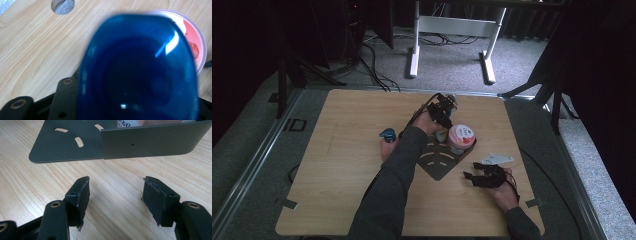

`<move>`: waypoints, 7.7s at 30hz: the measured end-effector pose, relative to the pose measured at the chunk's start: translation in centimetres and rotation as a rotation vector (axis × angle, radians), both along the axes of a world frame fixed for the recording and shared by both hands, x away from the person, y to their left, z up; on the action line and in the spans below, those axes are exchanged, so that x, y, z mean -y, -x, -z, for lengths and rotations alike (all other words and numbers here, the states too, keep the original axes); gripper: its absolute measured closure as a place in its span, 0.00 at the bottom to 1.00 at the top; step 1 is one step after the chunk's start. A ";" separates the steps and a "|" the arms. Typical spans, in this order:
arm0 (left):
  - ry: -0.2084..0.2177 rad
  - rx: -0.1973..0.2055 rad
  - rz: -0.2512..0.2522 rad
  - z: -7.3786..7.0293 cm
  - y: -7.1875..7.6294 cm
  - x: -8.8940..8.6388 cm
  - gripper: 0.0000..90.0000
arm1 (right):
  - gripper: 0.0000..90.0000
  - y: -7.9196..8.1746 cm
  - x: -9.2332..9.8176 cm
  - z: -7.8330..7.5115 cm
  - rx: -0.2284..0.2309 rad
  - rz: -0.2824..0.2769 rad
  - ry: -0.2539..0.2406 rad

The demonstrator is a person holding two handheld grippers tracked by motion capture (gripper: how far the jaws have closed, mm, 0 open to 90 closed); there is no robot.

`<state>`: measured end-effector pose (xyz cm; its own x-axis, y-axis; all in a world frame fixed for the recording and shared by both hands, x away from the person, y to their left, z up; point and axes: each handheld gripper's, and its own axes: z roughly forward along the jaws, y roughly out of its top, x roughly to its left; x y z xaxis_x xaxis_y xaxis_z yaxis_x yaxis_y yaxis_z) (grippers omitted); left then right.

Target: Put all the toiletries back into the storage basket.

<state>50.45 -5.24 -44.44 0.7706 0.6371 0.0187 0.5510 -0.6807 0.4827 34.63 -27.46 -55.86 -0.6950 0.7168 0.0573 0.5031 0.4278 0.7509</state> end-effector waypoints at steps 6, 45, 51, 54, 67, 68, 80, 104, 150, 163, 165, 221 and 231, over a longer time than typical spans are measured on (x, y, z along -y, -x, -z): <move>-0.001 0.003 0.001 0.4 -0.1 0.1 0.53 | 0.43 0.0 0.0 0.0 -0.002 0.000 -0.001; 0.025 0.029 -0.044 1.7 1.5 -0.9 0.62 | 0.42 0.0 -0.1 0.0 0.000 -0.003 0.002; 0.035 0.041 -0.054 1.8 1.4 -0.7 0.63 | 0.42 0.0 -0.1 0.0 0.000 -0.003 0.001; 0.044 0.046 -0.057 1.8 1.3 -0.7 0.63 | 0.42 0.0 -0.1 0.0 -0.001 -0.004 0.002; 0.063 0.011 -0.073 2.0 1.1 -0.9 0.61 | 0.42 0.0 -0.1 0.0 -0.002 -0.006 0.001; 0.056 0.001 -0.071 2.1 1.1 -0.9 0.60 | 0.42 0.0 -0.1 0.0 -0.002 -0.006 -0.001; 0.031 0.014 -0.063 1.0 3.2 -2.5 0.57 | 0.42 0.0 -0.1 0.0 -0.002 -0.006 0.002; -0.032 0.049 0.096 -1.5 9.2 -5.1 0.86 | 0.42 0.0 -0.1 0.0 0.002 -0.007 0.004; -0.139 0.031 -0.083 -3.3 12.8 -18.7 1.00 | 0.42 0.0 -0.1 0.0 0.000 -0.006 0.002; -0.141 0.008 -0.156 -2.8 10.8 -19.9 1.00 | 0.42 0.0 -0.1 0.0 -0.002 -0.005 0.000; -0.142 0.004 -0.175 -2.7 10.4 -20.1 1.00 | 0.42 0.0 -0.1 0.0 -0.002 -0.005 0.001; 0.029 0.082 -0.126 -0.2 10.5 -20.0 0.43 | 0.42 0.0 -0.1 0.0 0.000 -0.006 0.003; 0.018 0.118 -0.140 0.2 10.4 -19.3 0.43 | 0.42 0.0 -0.1 0.0 -0.003 -0.006 0.001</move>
<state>40.08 14.04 -44.66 0.6673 0.7391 0.0917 0.5788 -0.5921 0.5607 34.60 -27.35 -55.86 -0.6994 0.7123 0.0589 0.5026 0.4316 0.7491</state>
